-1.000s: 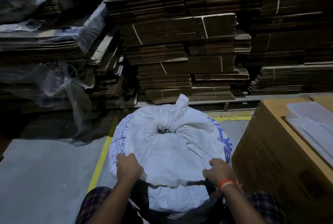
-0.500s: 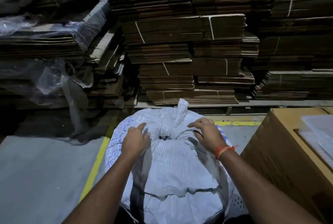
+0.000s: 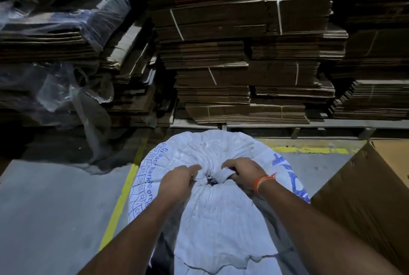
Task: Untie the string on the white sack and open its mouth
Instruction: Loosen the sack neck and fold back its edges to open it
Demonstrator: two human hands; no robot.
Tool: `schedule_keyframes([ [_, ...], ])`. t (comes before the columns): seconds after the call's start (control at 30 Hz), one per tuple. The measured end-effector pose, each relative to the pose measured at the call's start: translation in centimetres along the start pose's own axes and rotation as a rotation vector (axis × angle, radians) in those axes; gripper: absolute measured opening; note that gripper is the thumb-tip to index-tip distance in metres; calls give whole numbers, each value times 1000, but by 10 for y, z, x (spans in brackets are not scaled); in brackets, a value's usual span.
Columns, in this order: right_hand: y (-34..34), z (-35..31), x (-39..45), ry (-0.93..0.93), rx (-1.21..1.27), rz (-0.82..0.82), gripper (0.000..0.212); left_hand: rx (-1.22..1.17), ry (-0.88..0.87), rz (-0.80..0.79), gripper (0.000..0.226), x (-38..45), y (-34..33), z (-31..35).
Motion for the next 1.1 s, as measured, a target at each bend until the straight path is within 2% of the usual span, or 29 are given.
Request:
schedule_keyframes([
  [0.1, 34, 27, -7, 9, -17, 102, 44, -9, 10, 156, 25, -1, 23, -18],
  [0.23, 94, 86, -25, -105, -101, 249, 32, 59, 79, 276, 22, -8, 60, -51],
  [0.33, 115, 117, -43, -203, -139, 282, 27, 109, 104, 338, 15, -18, 79, -71],
  [0.5, 110, 147, -60, -349, -127, 270, 43, 311, 139, 256, 23, -25, 73, -112],
  [0.6, 90, 165, -70, -503, -91, 200, 59, 404, 203, 201, 14, -29, 72, -129],
  [0.7, 76, 169, -74, -588, 39, 217, 60, 322, 200, 36, 24, -20, 57, -125],
  [0.77, 85, 154, -79, -570, 93, 353, 61, 191, 196, -78, 34, -10, 49, -116],
  [0.83, 105, 121, -100, -531, 143, 592, 61, 33, 206, -24, 35, 7, 61, -102],
  [0.9, 120, 81, -135, -466, 214, 858, 51, -98, 174, 123, 32, 20, 87, -80],
  [0.93, 118, 63, -149, -443, 259, 917, 42, -157, 127, 184, 33, 26, 97, -63],
  [1.0, 88, 42, -162, -436, 389, 879, 26, -246, -19, 221, 44, 37, 105, -25],
  [1.07, 50, 35, -166, -520, 405, 787, 16, -264, -174, 145, 53, 46, 97, 15],
  [1.1, 34, 36, -166, -571, 383, 748, 20, -242, -244, 91, 57, 49, 88, 31],
])
Point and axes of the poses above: each hand's wrist, its own x-axis towards the middle knuckle, its own y-axis out of the back of the hand, z = x × y, the point moved 10 cm from there along x, towards the middle knuckle, and after that the axes turned 6 degrees about z, right-handed, at the moved point
